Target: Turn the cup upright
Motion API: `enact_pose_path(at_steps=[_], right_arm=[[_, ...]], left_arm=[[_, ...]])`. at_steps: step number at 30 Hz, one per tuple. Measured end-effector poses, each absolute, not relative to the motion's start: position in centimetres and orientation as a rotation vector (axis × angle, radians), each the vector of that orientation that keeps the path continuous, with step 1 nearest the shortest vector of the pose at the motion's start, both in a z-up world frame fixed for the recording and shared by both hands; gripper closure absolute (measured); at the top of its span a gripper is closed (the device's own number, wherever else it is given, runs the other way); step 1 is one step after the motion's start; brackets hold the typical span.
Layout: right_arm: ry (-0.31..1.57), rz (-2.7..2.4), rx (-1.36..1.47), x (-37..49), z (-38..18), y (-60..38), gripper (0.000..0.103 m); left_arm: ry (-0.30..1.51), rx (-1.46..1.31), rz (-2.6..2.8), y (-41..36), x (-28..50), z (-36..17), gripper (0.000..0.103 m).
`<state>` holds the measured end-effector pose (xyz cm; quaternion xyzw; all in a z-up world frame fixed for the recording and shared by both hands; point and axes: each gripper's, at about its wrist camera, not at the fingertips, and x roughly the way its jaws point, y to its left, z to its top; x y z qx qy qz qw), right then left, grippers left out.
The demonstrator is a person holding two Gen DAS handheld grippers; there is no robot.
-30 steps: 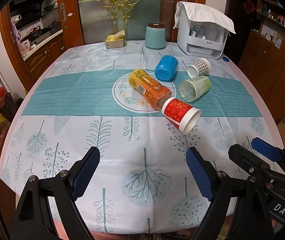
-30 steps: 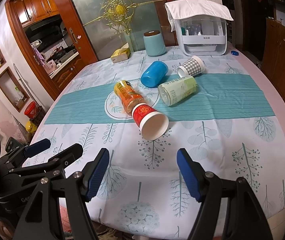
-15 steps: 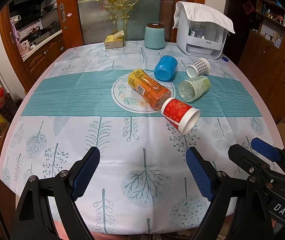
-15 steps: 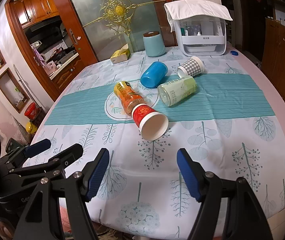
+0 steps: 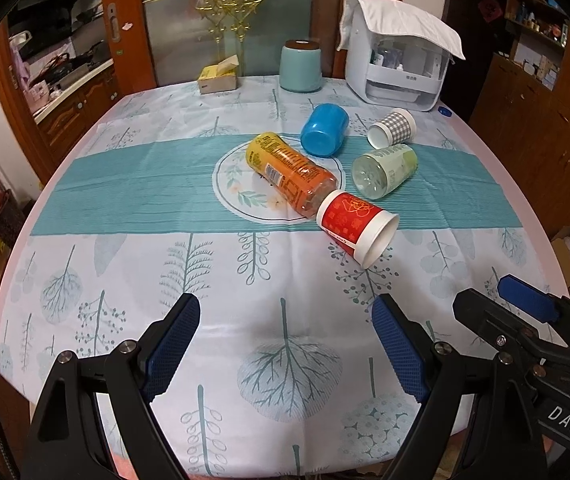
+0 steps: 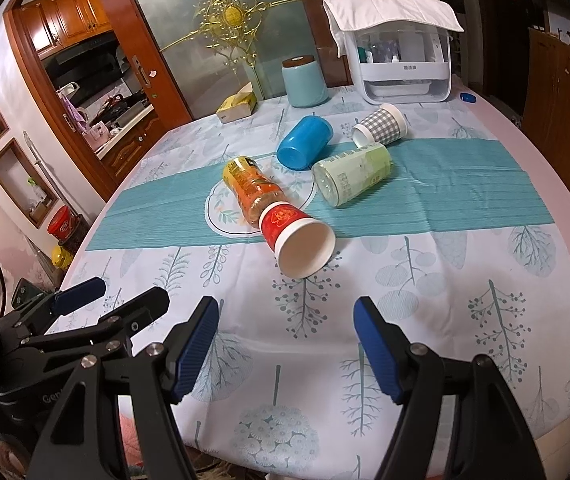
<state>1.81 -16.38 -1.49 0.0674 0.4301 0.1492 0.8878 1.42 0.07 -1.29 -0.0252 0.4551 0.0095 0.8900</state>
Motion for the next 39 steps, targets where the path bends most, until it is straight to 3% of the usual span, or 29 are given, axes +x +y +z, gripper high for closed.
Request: enact_pose_path(at_steps=[22,39], right_arm=[[1.096,0.225,0.287,8.2,-9.0,-18.8,0.033],[1.150,0.199,0.374,10.7,-12.0,-20.9,0.033]], left_arm=[[0.637,0.821,-0.416,-5.7,10.2,-8.5,0.017],[0.760,0.815,-0.674,-11.4,15.7,-9.8,0.017]])
